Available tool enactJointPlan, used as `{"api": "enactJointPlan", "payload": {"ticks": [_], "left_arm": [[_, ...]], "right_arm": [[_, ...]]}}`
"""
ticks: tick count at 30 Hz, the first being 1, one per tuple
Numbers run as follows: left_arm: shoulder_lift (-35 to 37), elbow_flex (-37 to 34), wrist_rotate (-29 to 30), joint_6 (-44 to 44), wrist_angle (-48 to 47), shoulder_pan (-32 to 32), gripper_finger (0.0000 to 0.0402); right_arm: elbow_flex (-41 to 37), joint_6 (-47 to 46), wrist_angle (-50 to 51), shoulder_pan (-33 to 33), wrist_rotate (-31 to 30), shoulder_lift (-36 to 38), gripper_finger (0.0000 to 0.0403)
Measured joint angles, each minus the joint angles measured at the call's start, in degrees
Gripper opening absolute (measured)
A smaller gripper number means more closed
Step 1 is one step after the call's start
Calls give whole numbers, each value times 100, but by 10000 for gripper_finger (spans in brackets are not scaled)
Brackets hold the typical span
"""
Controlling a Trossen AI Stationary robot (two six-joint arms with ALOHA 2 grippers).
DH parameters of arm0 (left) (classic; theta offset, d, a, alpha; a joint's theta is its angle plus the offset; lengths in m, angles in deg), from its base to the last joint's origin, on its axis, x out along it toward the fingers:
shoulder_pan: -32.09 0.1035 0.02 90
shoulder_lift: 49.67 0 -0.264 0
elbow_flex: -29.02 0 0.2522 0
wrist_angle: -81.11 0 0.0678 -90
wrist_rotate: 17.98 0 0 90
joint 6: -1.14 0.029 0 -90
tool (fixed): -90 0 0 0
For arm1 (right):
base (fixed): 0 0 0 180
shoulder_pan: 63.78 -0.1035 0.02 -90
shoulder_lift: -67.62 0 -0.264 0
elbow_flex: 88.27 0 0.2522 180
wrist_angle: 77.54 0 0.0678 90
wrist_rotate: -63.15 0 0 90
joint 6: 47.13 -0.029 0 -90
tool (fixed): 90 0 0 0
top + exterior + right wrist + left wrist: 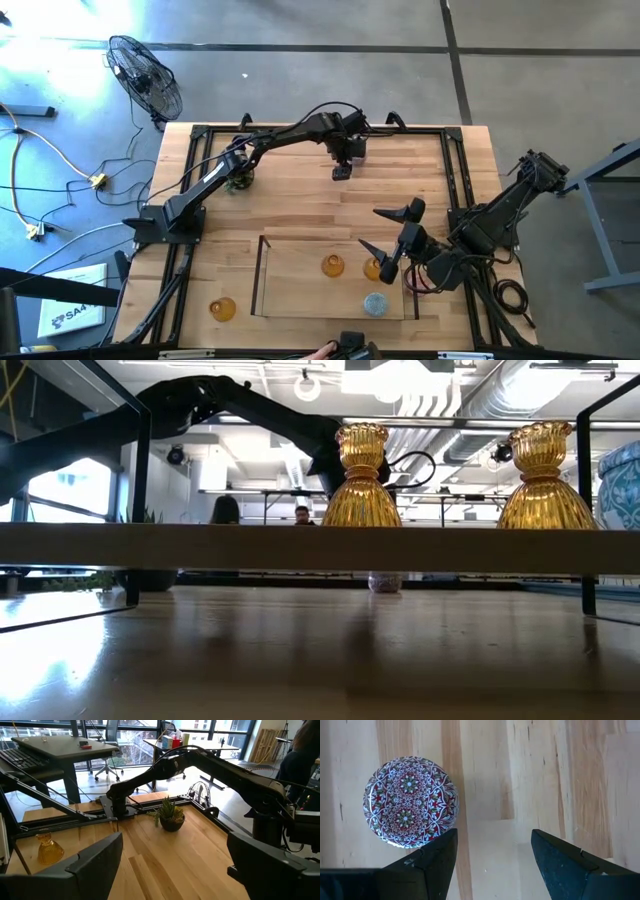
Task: Pick & Place candle stick holders
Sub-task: Put the red patterned scented candle on the shelf
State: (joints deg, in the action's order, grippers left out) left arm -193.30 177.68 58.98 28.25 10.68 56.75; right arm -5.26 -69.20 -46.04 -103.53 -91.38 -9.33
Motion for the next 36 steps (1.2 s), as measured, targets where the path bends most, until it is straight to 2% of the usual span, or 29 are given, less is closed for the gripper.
{"api": "enactJointPlan", "payload": {"ticks": [5, 8, 13, 15, 20, 24, 30, 36], "left_arm": [[0, 0, -199, 133, -33, -58, 266], [19, 0, -251, 143, -51, -155, 301], [55, 9, -805, 500, -206, -439, 371], [55, 9, -850, 428, -229, -588, 390], [153, 14, -754, 116, -660, -964, 393], [260, 11, -743, 261, -1401, -1285, 391], [567, 9, -1101, 566, -2697, -1718, 390], [1114, 9, -1914, 420, -3225, -1912, 390]], "right_arm": [[0, 0, 0, -4, 14, 0, 353], [0, 0, 2, -4, 54, 0, 353], [0, 0, 4, -4, 191, 0, 353], [0, 3, 4, -5, 241, 0, 353], [0, 98, 0, -121, 224, 0, 353], [0, 283, -114, -356, 139, 0, 353], [0, 852, -495, -1031, -718, 34, 353], [0, 1224, -554, -1742, -1995, 52, 353]]}}
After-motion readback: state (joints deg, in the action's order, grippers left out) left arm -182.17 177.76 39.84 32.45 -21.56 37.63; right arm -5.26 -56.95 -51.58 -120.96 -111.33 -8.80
